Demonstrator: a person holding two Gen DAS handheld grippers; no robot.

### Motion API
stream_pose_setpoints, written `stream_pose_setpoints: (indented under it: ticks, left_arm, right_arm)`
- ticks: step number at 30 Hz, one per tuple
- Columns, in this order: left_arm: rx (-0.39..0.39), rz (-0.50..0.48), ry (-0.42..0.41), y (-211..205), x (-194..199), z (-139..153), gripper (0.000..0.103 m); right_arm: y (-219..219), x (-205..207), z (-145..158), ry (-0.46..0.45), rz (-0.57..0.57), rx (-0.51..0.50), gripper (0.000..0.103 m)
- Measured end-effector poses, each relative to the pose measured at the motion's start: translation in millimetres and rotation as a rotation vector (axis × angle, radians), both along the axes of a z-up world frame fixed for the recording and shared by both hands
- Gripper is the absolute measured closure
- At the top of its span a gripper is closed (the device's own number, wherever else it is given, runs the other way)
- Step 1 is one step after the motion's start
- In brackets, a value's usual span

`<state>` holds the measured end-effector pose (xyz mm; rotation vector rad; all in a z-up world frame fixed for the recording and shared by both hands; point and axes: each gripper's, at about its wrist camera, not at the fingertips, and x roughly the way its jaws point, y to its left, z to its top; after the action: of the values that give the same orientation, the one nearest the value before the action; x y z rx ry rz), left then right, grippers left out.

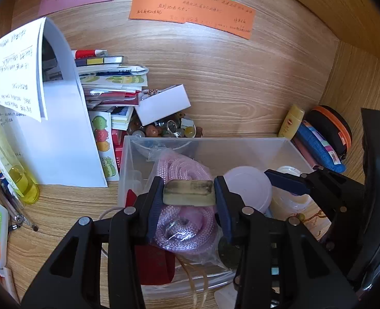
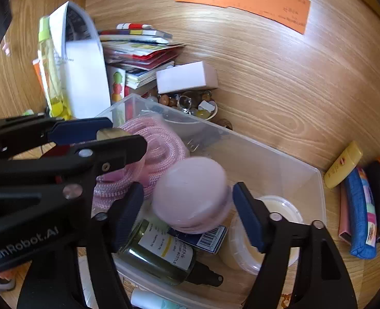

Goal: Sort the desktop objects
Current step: 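Open the right gripper to drop the compact while the left drops the block into the box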

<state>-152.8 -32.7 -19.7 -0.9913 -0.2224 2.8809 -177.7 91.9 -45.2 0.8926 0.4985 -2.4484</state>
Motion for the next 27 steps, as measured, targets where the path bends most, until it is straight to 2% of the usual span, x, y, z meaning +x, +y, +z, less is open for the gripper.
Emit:
stream_pose_setpoints:
  ticks: [3, 8, 13, 16, 21, 25, 27]
  left_arm:
    - [0.006, 0.002, 0.010, -2.4, 2.2, 2.2, 0.064]
    - [0.001, 0.017, 0.035, -4.7, 8.0, 7.1, 0.059]
    - [-0.048, 0.056, 0.088, -3.2, 16.4, 13.2, 0.039]
    - [-0.049, 0.059, 0.105, -3.6, 19.8, 16.5, 0.032]
    - [-0.051, 0.067, 0.127, -4.3, 23.9, 20.4, 0.023]
    - [-0.054, 0.084, 0.162, -4.6, 30.4, 26.0, 0.009]
    - [-0.058, 0.098, 0.183, -5.7, 34.5, 29.9, 0.006]
  right_arm:
    - [-0.5, 3.5, 1.2, 0.047, -0.012, 0.014, 0.026]
    - [1.5, 2.7, 1.6, 0.050, -0.010, 0.005, 0.025]
    - [5.6, 2.9, 3.5, 0.045, 0.001, -0.034, 0.019]
    - [8.2, 5.7, 5.9, 0.035, 0.025, -0.062, 0.018]
    - [8.4, 11.9, 6.8, 0.043, 0.035, -0.092, 0.005]
    - [8.4, 13.6, 7.7, 0.044, 0.043, -0.104, 0.005]
    - [10.1, 13.9, 9.9, 0.029, 0.051, -0.123, 0.002]
